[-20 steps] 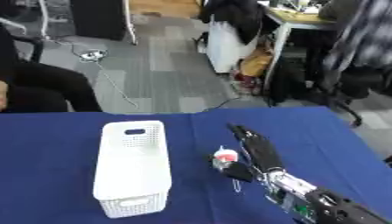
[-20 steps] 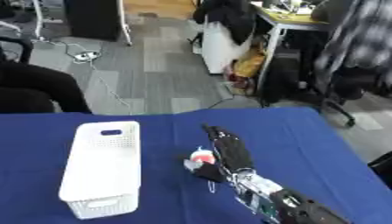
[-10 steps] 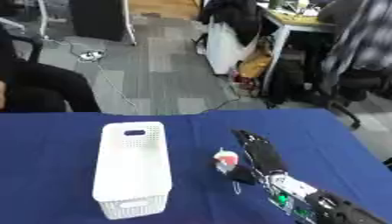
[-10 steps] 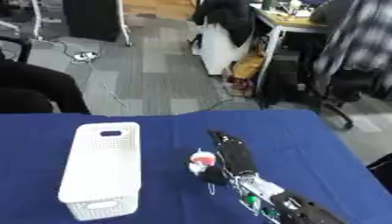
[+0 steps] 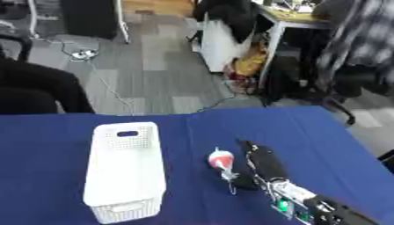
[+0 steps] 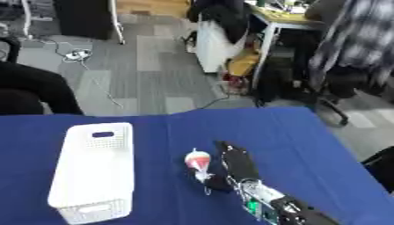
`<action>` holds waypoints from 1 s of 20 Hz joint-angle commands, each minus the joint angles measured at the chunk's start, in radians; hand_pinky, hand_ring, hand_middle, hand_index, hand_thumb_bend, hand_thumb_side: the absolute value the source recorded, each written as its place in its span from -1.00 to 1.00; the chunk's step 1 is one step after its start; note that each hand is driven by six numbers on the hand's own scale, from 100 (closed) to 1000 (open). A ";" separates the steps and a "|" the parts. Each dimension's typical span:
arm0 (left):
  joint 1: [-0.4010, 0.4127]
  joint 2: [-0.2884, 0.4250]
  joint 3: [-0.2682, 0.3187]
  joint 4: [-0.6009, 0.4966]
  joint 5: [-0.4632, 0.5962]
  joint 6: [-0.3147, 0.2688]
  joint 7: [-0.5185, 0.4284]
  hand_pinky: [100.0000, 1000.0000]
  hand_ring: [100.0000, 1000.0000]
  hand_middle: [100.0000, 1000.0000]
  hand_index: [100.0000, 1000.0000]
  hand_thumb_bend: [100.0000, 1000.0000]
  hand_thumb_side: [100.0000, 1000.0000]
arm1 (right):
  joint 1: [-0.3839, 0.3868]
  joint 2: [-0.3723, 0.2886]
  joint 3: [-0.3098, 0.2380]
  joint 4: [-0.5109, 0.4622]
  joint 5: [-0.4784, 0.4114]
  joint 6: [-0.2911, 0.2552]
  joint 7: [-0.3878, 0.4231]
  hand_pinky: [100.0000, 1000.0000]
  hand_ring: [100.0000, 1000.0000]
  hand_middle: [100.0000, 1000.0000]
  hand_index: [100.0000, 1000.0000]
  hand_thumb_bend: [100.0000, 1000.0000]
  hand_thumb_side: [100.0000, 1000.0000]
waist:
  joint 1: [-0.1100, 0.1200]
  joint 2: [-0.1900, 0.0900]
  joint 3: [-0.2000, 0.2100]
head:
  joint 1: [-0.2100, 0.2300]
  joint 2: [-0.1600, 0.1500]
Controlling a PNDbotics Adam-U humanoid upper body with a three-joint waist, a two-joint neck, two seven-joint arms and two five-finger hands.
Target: Pick up objects on the table and place them in the box.
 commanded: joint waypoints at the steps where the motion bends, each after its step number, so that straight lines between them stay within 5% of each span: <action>1: -0.019 -0.001 0.008 -0.018 0.002 0.002 -0.001 0.27 0.53 0.75 0.56 -0.91 0.84 | -0.009 -0.024 -0.018 0.001 0.003 -0.005 -0.006 0.48 0.51 0.64 1.00 0.19 1.00 | 0.005 -0.008 0.004 | -0.021 -0.002; 12: -0.037 -0.029 0.011 -0.024 0.002 0.026 0.001 0.27 0.53 0.75 0.56 -0.90 0.85 | -0.030 -0.056 -0.021 -0.040 0.022 -0.010 -0.003 0.52 0.52 0.64 1.00 0.17 1.00 | -0.008 0.010 0.044 | -0.064 -0.020; 20: -0.041 -0.041 0.013 -0.034 -0.001 0.048 0.003 0.26 0.53 0.75 0.56 -0.90 0.85 | -0.033 -0.077 -0.032 -0.078 0.034 -0.001 0.006 0.53 0.52 0.64 1.00 0.15 1.00 | -0.020 0.021 0.065 | -0.084 -0.070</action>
